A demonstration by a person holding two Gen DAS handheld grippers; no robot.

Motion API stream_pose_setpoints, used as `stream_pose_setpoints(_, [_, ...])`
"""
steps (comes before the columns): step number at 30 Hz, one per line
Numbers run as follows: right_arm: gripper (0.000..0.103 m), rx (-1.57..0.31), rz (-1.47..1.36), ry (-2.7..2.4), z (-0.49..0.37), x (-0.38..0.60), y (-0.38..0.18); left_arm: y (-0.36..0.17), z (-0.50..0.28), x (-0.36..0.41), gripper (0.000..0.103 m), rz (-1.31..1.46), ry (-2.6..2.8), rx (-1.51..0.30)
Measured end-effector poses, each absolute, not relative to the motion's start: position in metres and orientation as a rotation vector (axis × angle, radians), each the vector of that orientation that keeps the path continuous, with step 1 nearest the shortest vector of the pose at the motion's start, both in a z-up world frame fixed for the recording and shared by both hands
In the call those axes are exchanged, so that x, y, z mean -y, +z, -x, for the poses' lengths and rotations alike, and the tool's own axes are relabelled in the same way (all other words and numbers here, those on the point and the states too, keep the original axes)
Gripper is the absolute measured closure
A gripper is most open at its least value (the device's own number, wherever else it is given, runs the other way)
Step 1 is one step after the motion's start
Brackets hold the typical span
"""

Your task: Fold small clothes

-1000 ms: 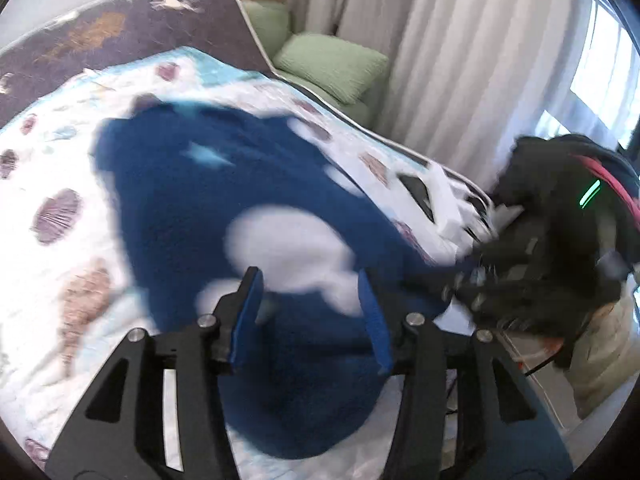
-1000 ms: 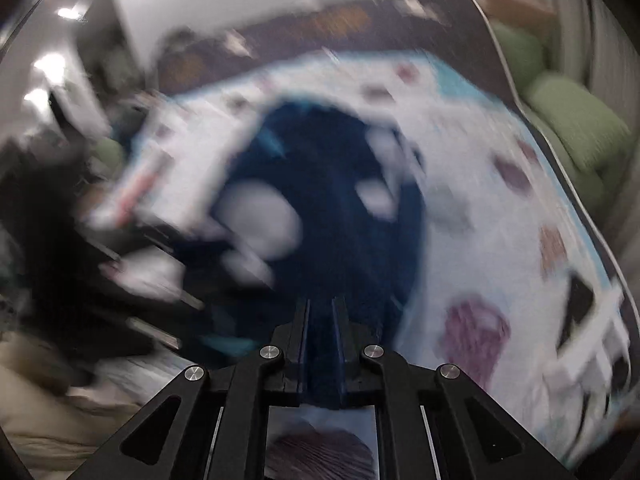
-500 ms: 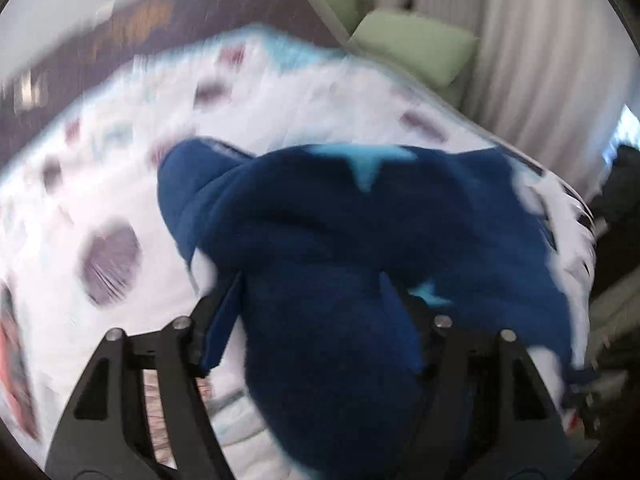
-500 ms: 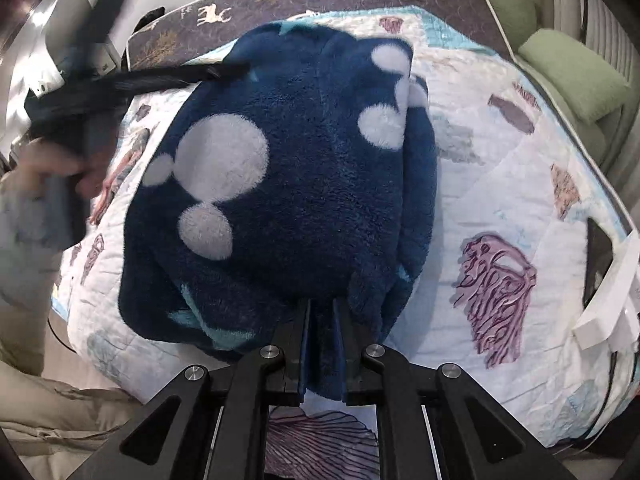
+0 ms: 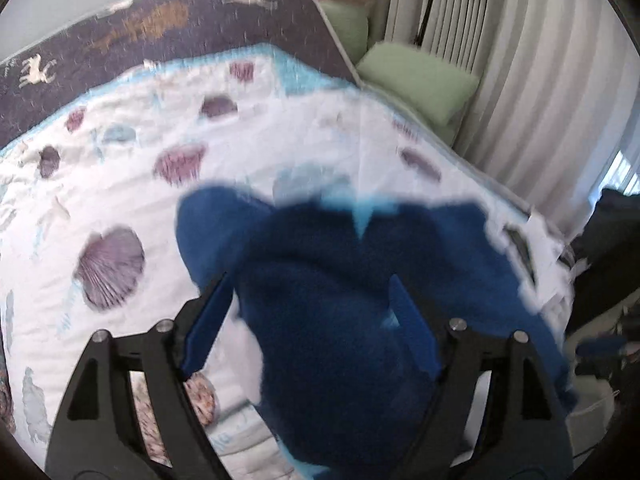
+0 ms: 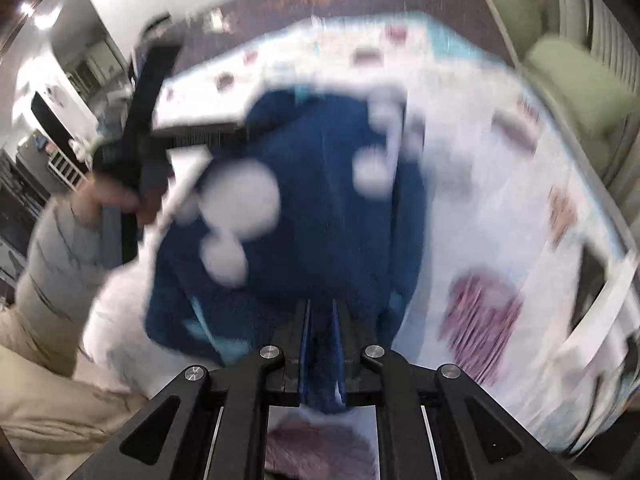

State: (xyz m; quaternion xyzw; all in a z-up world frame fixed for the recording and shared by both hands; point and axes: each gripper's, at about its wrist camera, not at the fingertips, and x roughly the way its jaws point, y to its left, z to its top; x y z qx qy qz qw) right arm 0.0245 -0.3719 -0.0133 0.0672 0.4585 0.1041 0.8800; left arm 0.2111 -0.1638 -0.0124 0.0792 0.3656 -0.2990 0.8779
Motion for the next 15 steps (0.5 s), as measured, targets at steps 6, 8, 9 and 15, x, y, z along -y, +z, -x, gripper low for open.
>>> stream_pose_setpoints(6, [0.081, -0.862, -0.081, 0.197, -0.088, 0.361, 0.02, -0.009, -0.245, 0.182, 0.022, -0.262, -0.525, -0.749])
stream_pose_setpoints(8, [0.081, -0.899, -0.109, 0.188, -0.12, 0.361, 0.01, -0.029, -0.265, 0.19, 0.023, -0.288, -0.503, -0.813])
stream_pose_setpoints(9, [0.081, -0.924, -0.138, 0.164, -0.142, 0.364, 0.001, -0.04, -0.274, 0.192, 0.023, -0.293, -0.498, -0.842])
stream_pose_setpoints(15, [0.085, -1.05, -0.162, 0.071, -0.196, 0.374, -0.085, -0.104, -0.293, 0.19, 0.02, -0.215, -0.504, -0.917])
